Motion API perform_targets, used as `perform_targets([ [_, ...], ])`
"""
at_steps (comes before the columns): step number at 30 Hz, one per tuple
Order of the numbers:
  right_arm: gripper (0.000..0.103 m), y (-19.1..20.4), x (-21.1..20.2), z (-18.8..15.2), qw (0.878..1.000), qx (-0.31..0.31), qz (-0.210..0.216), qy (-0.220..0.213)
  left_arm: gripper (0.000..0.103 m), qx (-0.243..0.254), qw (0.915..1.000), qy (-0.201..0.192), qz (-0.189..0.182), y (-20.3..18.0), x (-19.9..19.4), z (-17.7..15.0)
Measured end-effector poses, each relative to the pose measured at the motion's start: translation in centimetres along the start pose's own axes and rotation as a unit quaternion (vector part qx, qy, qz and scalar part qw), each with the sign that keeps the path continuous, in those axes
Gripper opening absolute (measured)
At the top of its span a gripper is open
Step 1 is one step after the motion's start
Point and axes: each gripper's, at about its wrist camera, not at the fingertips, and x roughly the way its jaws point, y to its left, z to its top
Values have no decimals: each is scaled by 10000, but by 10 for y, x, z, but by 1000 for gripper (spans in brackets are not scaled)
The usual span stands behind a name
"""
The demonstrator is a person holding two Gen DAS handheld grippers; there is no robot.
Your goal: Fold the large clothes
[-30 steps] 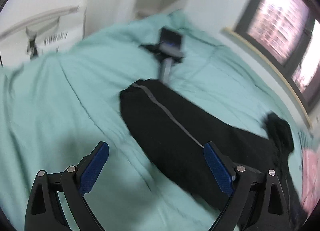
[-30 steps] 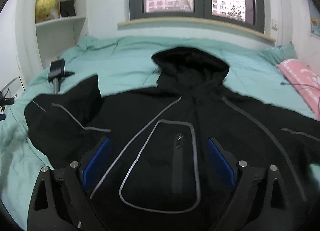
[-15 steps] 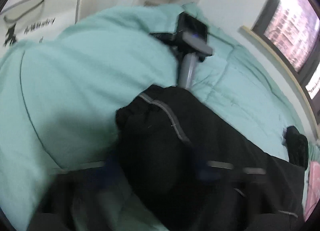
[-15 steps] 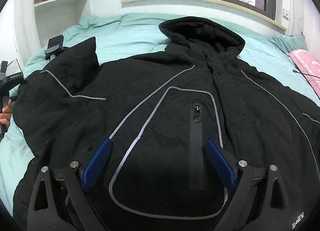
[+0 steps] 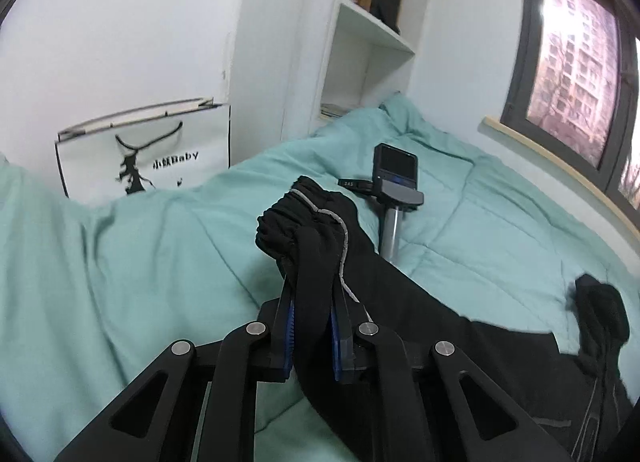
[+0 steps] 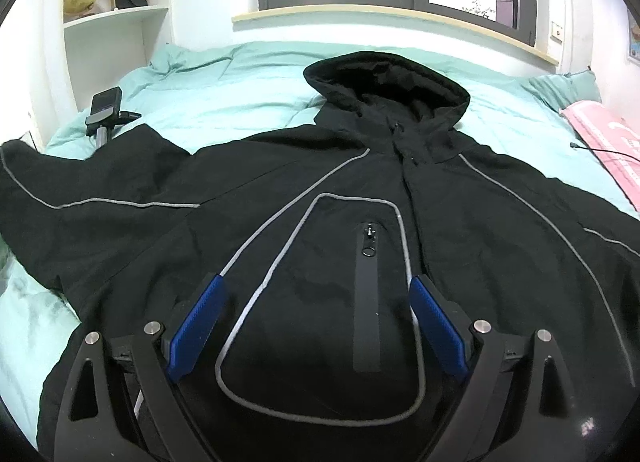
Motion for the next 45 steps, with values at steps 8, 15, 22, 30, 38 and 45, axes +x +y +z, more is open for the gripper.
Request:
perform_targets([
  [8, 93, -35, -53, 22, 9993, 339, -12, -124, 13, 1342, 9692, -749, -1926, -128, -130, -4],
  [15, 93, -116, -112, 28, 9943, 1011, -135, -311, 13, 2174, 8973, -367, -3825, -295, -207, -62],
  [22, 93, -196, -123, 6, 9906, 1271, -512, 29, 13, 2698, 8698, 1164, -3964, -430, -159, -182],
  [30, 93, -268, -97, -20, 9851, 1454, -548, 733, 20, 2983, 8217, 2580, -4115, -460, -113, -291],
  [38, 93, -274, -78, -2, 9758, 1919, 623, 846, 75, 1766, 7742, 2460, -5558, -401, -170, -202],
  [45, 90, -270, -25, 5, 9527, 2549, 786, 1453, 75, 1933, 8669, 1552, -4325, -342, -172, -154],
])
